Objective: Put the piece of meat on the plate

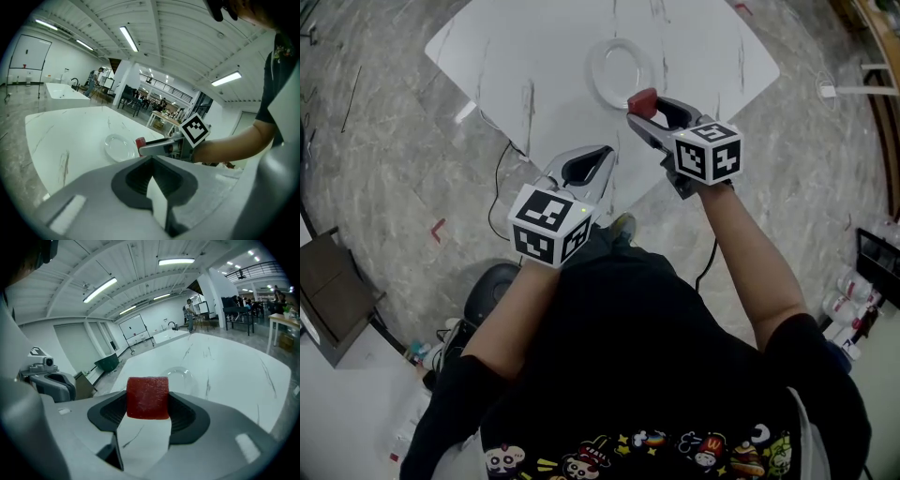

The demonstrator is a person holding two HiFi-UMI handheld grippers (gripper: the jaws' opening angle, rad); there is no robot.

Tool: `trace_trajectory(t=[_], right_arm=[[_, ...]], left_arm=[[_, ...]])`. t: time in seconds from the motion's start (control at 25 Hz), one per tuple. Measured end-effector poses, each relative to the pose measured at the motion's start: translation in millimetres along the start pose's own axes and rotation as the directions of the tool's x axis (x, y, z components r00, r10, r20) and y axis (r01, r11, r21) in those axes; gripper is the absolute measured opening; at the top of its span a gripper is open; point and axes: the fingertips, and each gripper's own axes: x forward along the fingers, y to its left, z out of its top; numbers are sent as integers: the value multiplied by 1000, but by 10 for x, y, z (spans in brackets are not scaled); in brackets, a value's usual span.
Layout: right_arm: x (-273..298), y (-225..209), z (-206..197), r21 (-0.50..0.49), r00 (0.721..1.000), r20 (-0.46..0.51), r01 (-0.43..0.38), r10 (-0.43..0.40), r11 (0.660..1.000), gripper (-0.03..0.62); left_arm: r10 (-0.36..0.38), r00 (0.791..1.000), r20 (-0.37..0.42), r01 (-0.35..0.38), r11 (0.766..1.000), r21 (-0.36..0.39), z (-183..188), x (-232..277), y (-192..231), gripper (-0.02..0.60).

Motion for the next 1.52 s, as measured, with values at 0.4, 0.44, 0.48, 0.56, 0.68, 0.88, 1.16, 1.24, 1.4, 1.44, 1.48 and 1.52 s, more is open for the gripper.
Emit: trace_trajectory(t=[0.4, 0.44, 0.48, 0.56, 0.68, 0.88, 1.16, 1.24, 1.4, 1.44, 1.48, 1.52], right_arm=[[778, -440, -43, -244, 959, -256, 57, -122, 968, 299], [820, -454, -23, -291, 953, -275, 42, -126, 956, 298], [855, -467, -7, -336, 946, -298, 23, -129, 942, 299], [909, -483, 3, -419, 925, -354, -25, -138, 908, 299], [982, -505, 0, -514, 891, -428, -100, -154, 852, 299], [1071, -557, 37, -584, 850, -501, -194, -162, 788, 299], [1138, -580, 18, -600, 791, -590, -297, -161, 743, 298], [1135, -580, 17, -601, 792, -589, -298, -160, 741, 298], [1135, -578, 18, -601, 798, -581, -290, -158, 745, 301], [1134, -581, 20, -600, 801, -578, -286, -157, 747, 302], [1133, -582, 22, -599, 806, -572, -281, -155, 750, 304], [1131, -583, 25, -597, 811, -565, -274, -153, 754, 304]], left_arm=[[25, 1000, -17, -26, 998, -60, -8, 14, 452, 0], [26, 1000, -18, -27, 998, -65, -10, 11, 482, 0], [27, 999, -18, -28, 997, -70, -15, 10, 510, 0], [26, 999, -21, -28, 996, -84, -35, 14, 554, 0], [21, 999, -27, -23, 995, -98, -66, 23, 602, 0], [8, 999, -35, -12, 994, -111, -85, 53, 629, 0], [-3, 999, -40, -1, 994, -110, -80, 72, 636, 0], [-4, 999, -41, -1, 994, -109, -84, 69, 637, 0], [-2, 999, -45, -3, 994, -109, -98, 63, 638, 0], [-1, 999, -46, -4, 994, -109, -99, 63, 635, 0], [0, 999, -47, -5, 994, -109, -99, 61, 631, 0], [1, 999, -47, -7, 994, -109, -100, 59, 629, 0]])
